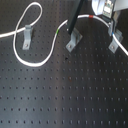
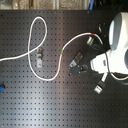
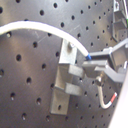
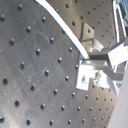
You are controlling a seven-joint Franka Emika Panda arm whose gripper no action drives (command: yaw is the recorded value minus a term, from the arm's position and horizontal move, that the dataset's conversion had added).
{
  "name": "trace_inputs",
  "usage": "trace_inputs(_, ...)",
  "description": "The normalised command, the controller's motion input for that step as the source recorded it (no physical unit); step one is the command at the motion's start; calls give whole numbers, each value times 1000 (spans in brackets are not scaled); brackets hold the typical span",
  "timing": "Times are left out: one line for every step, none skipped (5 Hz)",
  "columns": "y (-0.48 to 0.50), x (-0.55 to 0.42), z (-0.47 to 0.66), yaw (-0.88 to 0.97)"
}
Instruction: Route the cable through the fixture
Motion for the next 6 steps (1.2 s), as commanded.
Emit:
trace_inputs(-24,-211,-485,0)
trace_inputs(-13,-119,-301,0)
trace_inputs(-13,-62,-112,-49)
trace_inputs(-121,-130,-25,-534)
trace_inputs(-149,-134,-57,-614)
trace_inputs(-21,-21,0,0)
